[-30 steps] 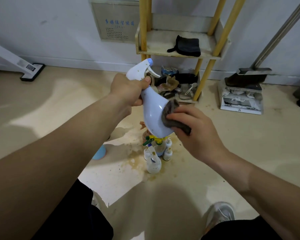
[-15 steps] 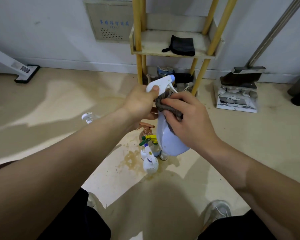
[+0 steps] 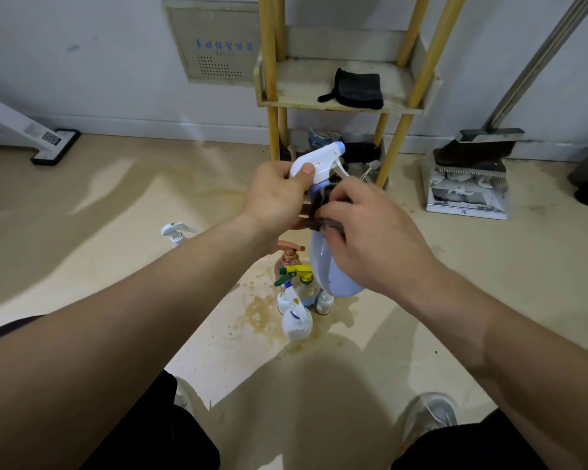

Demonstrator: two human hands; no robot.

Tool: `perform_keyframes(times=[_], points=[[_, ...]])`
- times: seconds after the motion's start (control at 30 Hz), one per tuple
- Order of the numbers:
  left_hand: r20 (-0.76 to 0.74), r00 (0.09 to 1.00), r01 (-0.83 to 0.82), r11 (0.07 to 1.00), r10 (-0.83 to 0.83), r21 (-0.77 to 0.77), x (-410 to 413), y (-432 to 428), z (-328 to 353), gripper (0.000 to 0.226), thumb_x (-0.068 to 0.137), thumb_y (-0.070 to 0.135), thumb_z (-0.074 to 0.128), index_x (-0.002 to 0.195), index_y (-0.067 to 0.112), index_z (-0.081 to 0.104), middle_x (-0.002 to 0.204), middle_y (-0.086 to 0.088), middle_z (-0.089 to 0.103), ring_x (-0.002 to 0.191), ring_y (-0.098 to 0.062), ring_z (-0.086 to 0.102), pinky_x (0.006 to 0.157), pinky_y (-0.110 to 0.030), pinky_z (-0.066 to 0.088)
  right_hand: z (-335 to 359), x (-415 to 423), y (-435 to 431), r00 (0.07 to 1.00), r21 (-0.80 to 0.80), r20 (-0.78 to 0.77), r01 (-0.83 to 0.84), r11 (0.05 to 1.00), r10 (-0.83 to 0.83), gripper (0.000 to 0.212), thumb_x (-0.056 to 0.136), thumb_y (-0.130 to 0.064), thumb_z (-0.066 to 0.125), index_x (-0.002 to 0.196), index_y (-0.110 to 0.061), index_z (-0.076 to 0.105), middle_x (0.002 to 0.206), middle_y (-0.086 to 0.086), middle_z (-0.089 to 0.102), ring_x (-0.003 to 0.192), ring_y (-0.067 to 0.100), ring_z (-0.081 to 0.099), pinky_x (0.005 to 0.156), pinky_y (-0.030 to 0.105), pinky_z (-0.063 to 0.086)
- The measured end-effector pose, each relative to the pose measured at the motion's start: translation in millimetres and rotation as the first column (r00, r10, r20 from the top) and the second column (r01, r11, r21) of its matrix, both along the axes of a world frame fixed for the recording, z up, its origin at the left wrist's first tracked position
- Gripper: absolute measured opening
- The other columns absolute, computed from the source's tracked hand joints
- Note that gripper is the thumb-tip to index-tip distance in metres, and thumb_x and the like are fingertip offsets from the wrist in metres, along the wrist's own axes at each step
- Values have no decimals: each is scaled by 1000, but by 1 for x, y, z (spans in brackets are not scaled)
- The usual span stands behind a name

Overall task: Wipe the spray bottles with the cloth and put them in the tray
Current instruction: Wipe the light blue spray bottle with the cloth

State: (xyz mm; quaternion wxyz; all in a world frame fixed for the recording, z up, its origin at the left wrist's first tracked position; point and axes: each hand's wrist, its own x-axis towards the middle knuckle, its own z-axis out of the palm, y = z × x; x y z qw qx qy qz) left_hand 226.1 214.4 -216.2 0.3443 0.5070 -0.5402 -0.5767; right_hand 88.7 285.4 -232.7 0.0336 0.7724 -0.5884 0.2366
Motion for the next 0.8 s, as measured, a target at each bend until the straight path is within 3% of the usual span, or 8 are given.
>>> perform_keyframes(times=[0.07, 0.17, 0.23, 0.33, 0.43, 0.6, 0.67, 0.8], points=[[-4, 1000, 15, 1000, -15, 3, -1, 1, -2, 22, 107, 26, 47, 104, 14, 66, 106, -21, 71, 93, -41, 71, 75, -49, 63, 4, -8, -2, 992, -50, 122, 43, 998, -37, 16, 90, -13, 65, 102, -11, 75, 100, 6, 58, 89, 28, 57, 76, 37, 51], [18, 997, 74, 997, -74, -23, -4, 7, -5, 24, 106, 25, 49, 110, 9, 66, 103, -16, 70, 89, -35, 70, 68, -39, 61, 9, -16, -3, 942, -133, 314, 165, 977, -116, 21, 90, -13, 69, 110, -7, 72, 107, 10, 60, 93, 14, 53, 86, 7, 38], [41, 991, 133, 989, -130, -70, -8, 13, -7, 23, 106, 23, 50, 109, 7, 67, 104, -18, 70, 90, -34, 71, 64, -33, 58, 8, -18, -6, 900, -125, 399, 241, 962, -173, 24, 90, -15, 70, 113, -9, 72, 110, 9, 60, 94, 3, 46, 86, -1, 32], [54, 988, 152, 982, -147, -112, -10, 17, -8, 21, 106, 21, 49, 109, 9, 66, 103, -17, 71, 89, -31, 72, 63, -31, 58, 5, -17, -9, 891, -112, 408, 265, 958, -199, 24, 91, -15, 69, 114, -9, 71, 111, 8, 61, 95, 4, 48, 86, -2, 30], [31, 989, 146, 984, -143, -101, -8, 18, -7, 20, 107, 21, 48, 109, 11, 65, 102, -13, 72, 88, -27, 73, 67, -33, 62, 6, -18, -12, 922, -106, 371, 162, 981, -113, 24, 91, -7, 66, 114, -4, 72, 112, 9, 64, 100, 12, 55, 90, 0, 32], [10, 989, 146, 984, -146, -105, -4, 15, -3, 25, 106, 23, 50, 118, 6, 65, 105, -16, 72, 90, -31, 74, 73, -43, 64, 6, -23, -11, 971, -137, 240, 50, 989, -16, 20, 89, -6, 68, 109, -5, 73, 108, 9, 65, 99, 29, 61, 89, 38, 51], [54, 986, 165, 975, -159, -146, -3, 12, -1, 25, 106, 23, 50, 120, 9, 65, 105, -12, 73, 92, -27, 73, 74, -40, 64, 7, -22, -9, 967, -157, 242, 120, 980, -80, 22, 92, -11, 66, 112, -6, 73, 109, 10, 64, 98, 26, 60, 88, 32, 49], [87, 987, 146, 974, -132, -176, -5, 10, -1, 21, 105, 21, 51, 117, 12, 66, 100, -8, 73, 91, -25, 73, 66, -30, 61, 12, -27, -11, 891, -92, 390, 290, 953, -233, 23, 94, -14, 64, 115, -7, 73, 107, 7, 63, 90, 10, 53, 81, -2, 32]])
